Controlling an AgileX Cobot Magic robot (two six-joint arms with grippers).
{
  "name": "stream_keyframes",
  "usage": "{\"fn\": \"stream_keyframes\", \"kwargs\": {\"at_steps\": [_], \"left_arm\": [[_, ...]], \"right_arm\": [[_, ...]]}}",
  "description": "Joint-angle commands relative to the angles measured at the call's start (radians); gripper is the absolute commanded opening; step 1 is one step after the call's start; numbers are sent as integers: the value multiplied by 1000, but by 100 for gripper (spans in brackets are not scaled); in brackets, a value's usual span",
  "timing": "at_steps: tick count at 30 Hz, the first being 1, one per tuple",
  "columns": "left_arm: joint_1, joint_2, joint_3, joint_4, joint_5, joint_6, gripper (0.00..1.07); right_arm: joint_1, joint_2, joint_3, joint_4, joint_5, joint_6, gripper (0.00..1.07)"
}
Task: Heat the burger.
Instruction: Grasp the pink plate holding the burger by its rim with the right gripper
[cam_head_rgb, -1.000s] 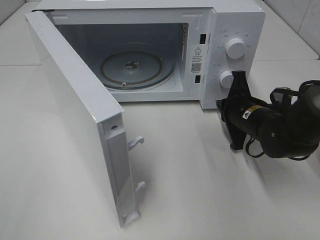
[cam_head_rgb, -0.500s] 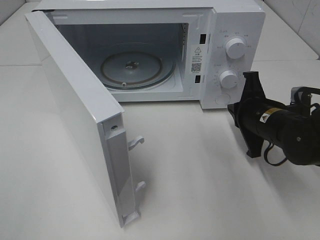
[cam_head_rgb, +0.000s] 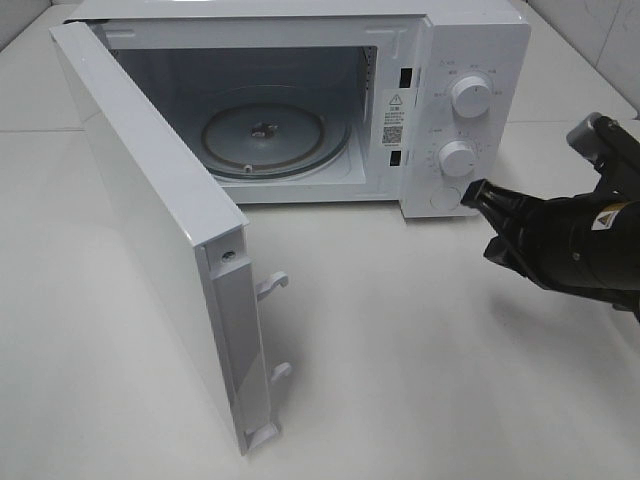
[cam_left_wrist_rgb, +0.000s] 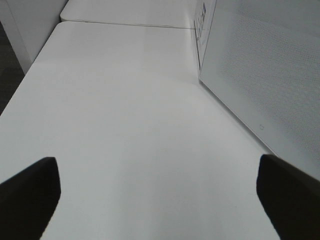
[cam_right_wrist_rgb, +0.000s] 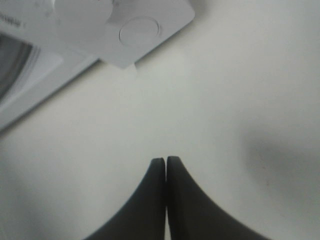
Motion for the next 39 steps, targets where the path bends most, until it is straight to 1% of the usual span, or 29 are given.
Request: {"fn": "stream_keyframes", "kwargs": {"at_steps": [1, 4, 6, 7, 8, 9, 10, 11, 12, 13, 15, 17, 18, 19, 20, 21, 22, 23, 24, 25, 27, 31, 33, 34, 35, 36, 37, 38, 39], "left_arm": [[3, -17, 2, -6, -8, -2, 102], [3, -17, 2, -6, -8, -2, 102], [3, -17, 2, -6, -8, -2, 102], [3, -17, 2, -6, -8, -2, 102], [3, -17, 2, -6, -8, -2, 102], [3, -17, 2, -6, -8, -2, 102], [3, -17, 2, -6, -8, -2, 102], [3, -17, 2, -6, -8, -2, 102], [3, -17, 2, -6, -8, -2, 102], [3, -17, 2, -6, -8, -2, 102], [3, -17, 2, -6, -8, -2, 102], [3, -17, 2, -6, -8, -2, 102], [3, -17, 2, -6, -8, -2, 102], [3, -17, 2, -6, -8, -2, 102], [3, -17, 2, -6, -8, -2, 102], [3, -17, 2, -6, -8, -2, 102], [3, -17, 2, -6, -8, -2, 102], [3, -17, 2, -6, -8, -2, 102], [3, -17, 2, -6, -8, -2, 102], [3, -17, 2, -6, -8, -2, 102], [3, -17, 2, -6, -8, -2, 102], [3, -17, 2, -6, -8, -2, 102], [3, -17, 2, -6, -8, -2, 102], [3, -17, 2, -6, -8, -2, 102], [3, -17, 2, -6, -8, -2, 102], [3, -17, 2, -6, -8, -2, 102], [3, -17, 2, -6, -8, -2, 102], [3, -17, 2, -6, -8, -2, 102], [3, -17, 2, -6, -8, -2, 102]], "right_arm": [[0, -104, -18, 63, 256, -429, 0], [0, -122, -26, 71, 307, -494, 0], [0, -163, -80, 76, 575, -688, 0], [0, -163, -80, 76, 575, -688, 0], [0, -167, -98, 71, 639, -708, 0], [0, -169, -131, 41, 745, -707, 0], [0, -169, -131, 41, 745, -707, 0], [0, -169, -149, 23, 798, -706, 0], [0, -169, -178, -22, 877, -706, 0], [0, -169, -178, -22, 877, -706, 0], [0, -169, -221, -105, 981, -700, 0], [0, -169, -230, -128, 1008, -684, 0], [0, -169, -245, -180, 1040, -624, 10], [0, -169, -245, -180, 1040, -624, 10], [0, -169, -248, -208, 1046, -595, 16], [0, -169, -248, -250, 1046, -519, 35], [0, -169, -248, -250, 1046, -519, 35], [0, -169, -248, -274, 1046, -477, 48], [0, -169, -248, -314, 1052, -428, 74], [0, -169, -248, -314, 1052, -428, 74], [-1, -169, -252, -348, 1080, -428, 94], [-26, -169, -257, -367, 1098, -415, 98], [-89, -169, -260, -367, 1106, -387, 98], [-89, -169, -260, -367, 1106, -387, 98], [-136, -169, -262, -367, 1104, -389, 98], [-157, -169, -263, -367, 1104, -393, 98], [-157, -169, -263, -367, 1104, -393, 98], [-214, -167, -263, -368, 1088, -405, 98], [-241, -164, -263, -368, 1075, -416, 98]]}}
